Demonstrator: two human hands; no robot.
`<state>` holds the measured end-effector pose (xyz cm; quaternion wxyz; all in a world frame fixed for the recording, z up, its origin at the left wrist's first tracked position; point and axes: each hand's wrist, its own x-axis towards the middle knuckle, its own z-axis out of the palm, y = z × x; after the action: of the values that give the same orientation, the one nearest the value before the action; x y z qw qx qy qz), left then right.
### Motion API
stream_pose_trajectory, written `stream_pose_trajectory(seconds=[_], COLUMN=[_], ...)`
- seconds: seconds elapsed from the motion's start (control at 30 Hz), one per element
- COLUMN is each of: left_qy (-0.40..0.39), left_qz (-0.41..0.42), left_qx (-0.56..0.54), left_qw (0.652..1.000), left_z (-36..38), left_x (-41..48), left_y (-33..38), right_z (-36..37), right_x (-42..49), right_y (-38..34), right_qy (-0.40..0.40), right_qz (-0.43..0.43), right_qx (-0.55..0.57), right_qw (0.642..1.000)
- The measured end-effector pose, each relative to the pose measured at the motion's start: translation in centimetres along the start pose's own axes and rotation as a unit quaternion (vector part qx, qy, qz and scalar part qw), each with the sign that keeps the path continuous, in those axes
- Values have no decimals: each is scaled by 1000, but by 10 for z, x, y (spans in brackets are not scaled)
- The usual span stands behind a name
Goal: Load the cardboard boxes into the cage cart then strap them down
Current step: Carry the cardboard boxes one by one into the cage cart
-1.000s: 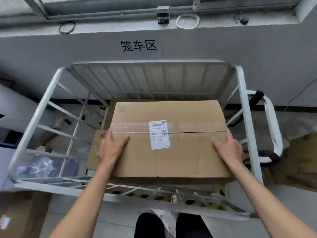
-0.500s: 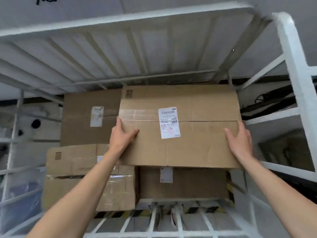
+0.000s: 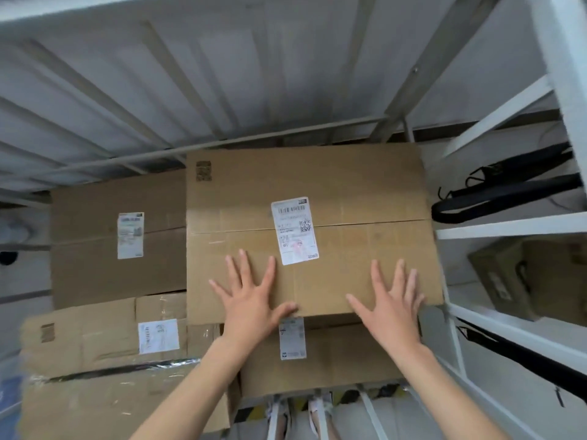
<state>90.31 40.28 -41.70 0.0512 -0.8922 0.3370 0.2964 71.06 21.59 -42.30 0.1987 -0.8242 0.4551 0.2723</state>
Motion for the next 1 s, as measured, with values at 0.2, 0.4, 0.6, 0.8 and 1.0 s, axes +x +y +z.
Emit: stream_pose_trajectory(seconds=[0.2,0.4,0.6,0.8,1.0], left_qy=[-52,-39,-55,-40,-53], left_qz=[-37,-39,-35,14,104], left_qx=[-18,-4,-35,-29,-25], left_qw=[998,998,997,999,993], left_z=[-29,-18,-32,-69,-115], left_x=[68,69,64,8,-124], left_y=[15,14,16,41,80], right_z=[-58,-53,-58,-79,-94], right_x=[72,84,83,11,-150], right_y=[-8,-6,-8,-13,-27], right_qy=[-19,24,-5,20,43], right_qz=[-44,-39,-41,-48,-17], right_qx=[-28,-39,-22,35,54], right_qw=[998,998,999,998,997])
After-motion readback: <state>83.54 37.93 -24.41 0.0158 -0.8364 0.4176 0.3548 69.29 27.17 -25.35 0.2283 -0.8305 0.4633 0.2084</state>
